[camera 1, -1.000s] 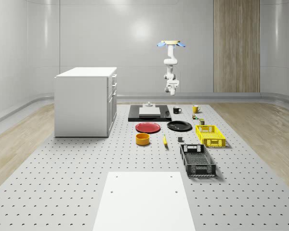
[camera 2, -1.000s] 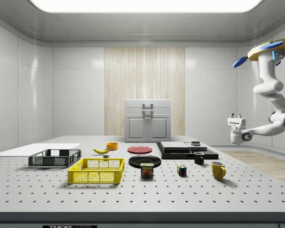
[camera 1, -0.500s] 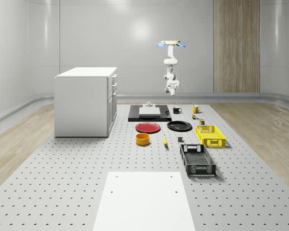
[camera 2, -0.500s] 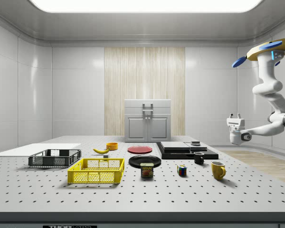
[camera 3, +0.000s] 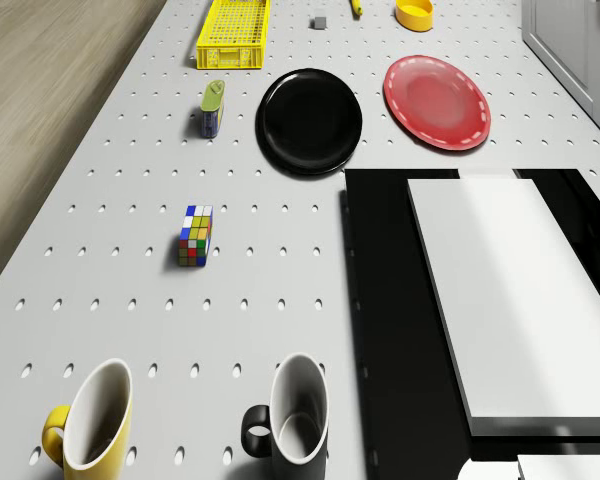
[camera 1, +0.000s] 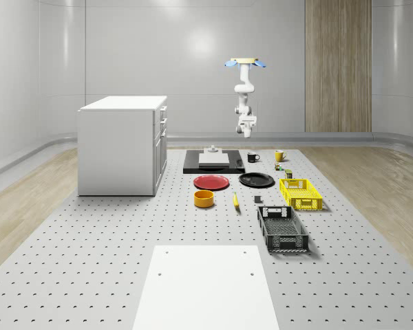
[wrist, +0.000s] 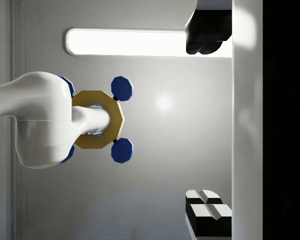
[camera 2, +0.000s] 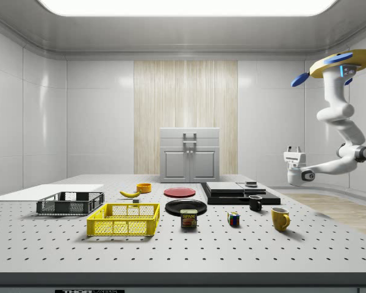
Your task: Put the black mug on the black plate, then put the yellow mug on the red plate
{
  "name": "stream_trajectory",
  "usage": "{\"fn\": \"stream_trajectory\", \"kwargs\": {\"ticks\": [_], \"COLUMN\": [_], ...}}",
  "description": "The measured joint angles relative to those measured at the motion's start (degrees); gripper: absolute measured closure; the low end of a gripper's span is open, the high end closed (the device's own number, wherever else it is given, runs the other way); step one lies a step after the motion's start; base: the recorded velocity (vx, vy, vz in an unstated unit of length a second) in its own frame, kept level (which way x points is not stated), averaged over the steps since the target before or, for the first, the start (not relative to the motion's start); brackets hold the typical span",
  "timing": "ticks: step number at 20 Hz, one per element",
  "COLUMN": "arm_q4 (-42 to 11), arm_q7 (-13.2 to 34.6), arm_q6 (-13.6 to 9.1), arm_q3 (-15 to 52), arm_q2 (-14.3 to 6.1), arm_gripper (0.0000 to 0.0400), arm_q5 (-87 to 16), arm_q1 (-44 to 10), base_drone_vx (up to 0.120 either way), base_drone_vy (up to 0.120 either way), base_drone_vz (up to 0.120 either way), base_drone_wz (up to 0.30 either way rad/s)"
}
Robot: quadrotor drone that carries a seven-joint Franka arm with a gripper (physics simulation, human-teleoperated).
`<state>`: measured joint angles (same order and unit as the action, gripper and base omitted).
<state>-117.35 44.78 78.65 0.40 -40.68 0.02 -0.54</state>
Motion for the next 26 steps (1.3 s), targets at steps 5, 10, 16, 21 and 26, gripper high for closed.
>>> {"fn": "stream_trajectory", "kwargs": {"ticks": [5,10,16,21,26], "arm_q4": [-0.15,-0.3,-0.52,-0.87,-2.1], "arm_q7": [0.02,0.09,0.3,0.77,1.86], "arm_q6": [0.22,0.43,0.7,0.96,1.35], "arm_q3": [0.17,0.57,1.77,4.26,9.92], "arm_q2": [-0.15,-0.3,-0.5,-0.7,-1.11], "arm_gripper": [0.0,0.0,0.0,0.0,0.0], "arm_q5": [-0.23,-0.77,-2.45,-5.94,-13.95], "arm_q1": [-0.07,-0.19,-0.57,-1.33,-3.1], "base_drone_vx": [0.12,0.12,0.12,0.12,0.12], "base_drone_vy": [0.0,0.0,0.0,0.0,0.0], "base_drone_vz": [0.0,0.0,0.0,0.0,-0.008], "base_drone_wz": [0.0,0.0,0.0,0.0,0.0]}}
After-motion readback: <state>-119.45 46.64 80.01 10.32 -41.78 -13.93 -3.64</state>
